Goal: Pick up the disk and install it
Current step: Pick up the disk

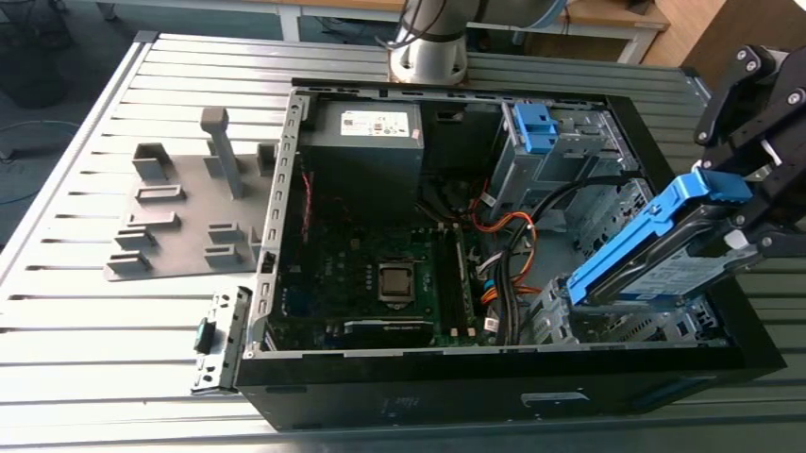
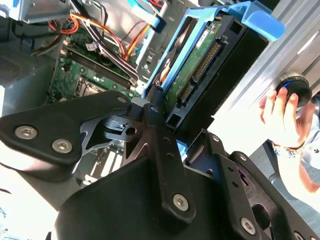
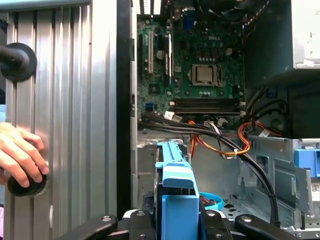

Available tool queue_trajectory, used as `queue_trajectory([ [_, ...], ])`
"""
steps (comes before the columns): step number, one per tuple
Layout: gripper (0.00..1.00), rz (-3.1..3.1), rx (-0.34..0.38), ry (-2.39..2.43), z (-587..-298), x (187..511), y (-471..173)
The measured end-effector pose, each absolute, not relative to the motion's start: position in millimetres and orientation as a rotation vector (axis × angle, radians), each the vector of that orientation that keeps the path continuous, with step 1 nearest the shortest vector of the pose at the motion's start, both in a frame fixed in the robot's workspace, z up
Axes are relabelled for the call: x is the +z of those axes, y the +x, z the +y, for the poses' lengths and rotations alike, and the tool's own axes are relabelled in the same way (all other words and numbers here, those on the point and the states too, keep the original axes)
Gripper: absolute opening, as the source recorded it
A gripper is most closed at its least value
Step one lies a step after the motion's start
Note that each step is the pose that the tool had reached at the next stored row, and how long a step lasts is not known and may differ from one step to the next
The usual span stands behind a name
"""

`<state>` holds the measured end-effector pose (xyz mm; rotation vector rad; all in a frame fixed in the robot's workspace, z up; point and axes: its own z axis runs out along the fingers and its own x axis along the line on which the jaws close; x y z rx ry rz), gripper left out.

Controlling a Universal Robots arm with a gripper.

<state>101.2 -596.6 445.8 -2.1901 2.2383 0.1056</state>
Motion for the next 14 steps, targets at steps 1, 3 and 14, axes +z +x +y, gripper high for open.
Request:
queue_trajectory([
  [1, 0.37, 2.238, 0.106, -2.190, -594.5, 445.2, 102.2],
  [3, 0.37, 2.238, 0.106, -2.190, -589.9, 444.1, 103.1],
  [14, 0.37, 2.238, 0.106, -2.190, -587.2, 443.4, 105.2],
])
